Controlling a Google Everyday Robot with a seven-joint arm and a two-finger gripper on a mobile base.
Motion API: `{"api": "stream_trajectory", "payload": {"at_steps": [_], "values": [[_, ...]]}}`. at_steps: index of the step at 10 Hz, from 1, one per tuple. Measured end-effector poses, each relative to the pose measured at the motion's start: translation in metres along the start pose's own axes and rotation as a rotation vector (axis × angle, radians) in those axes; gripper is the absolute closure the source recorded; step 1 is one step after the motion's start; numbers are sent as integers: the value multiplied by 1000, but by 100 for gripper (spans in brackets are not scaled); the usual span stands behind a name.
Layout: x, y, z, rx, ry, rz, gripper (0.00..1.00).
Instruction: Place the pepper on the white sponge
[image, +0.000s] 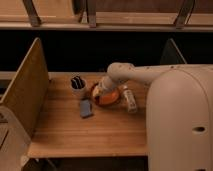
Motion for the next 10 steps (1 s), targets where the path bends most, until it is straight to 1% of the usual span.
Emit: {"api": "stream_trajectory", "payload": {"at_steps": [1,2,5,7,8,10], "values": [[12,8,7,-8,32,-20,100],[15,16,12,-16,46,-33,100],[15,12,11,-14,44,-28,100],[16,15,13,-16,47,-32,100],[18,16,17,-19,59,-40,100],[23,38,38,-48,107,-83,100]]}}
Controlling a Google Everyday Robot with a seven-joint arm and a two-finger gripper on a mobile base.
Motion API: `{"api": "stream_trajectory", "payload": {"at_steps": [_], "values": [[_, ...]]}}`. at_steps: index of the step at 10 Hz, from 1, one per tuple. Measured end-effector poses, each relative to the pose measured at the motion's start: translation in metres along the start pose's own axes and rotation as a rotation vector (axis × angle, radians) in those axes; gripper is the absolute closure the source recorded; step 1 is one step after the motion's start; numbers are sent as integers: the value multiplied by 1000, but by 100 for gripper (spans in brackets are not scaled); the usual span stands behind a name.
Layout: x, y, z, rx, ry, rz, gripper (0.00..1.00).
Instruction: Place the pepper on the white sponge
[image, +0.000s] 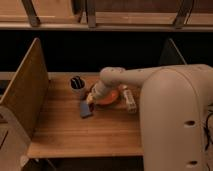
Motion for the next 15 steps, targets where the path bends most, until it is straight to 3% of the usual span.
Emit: {"api": "stream_trajectory", "payload": {"at_steps": [4,6,9,13,15], "values": [[0,18,32,-36,80,-32,100],[-2,19,41,-51,105,-24,93],[-7,13,45,-55,120,-6,63],[-15,7,39,-41,105,4,26],[-15,7,39,-41,105,5,24]]}}
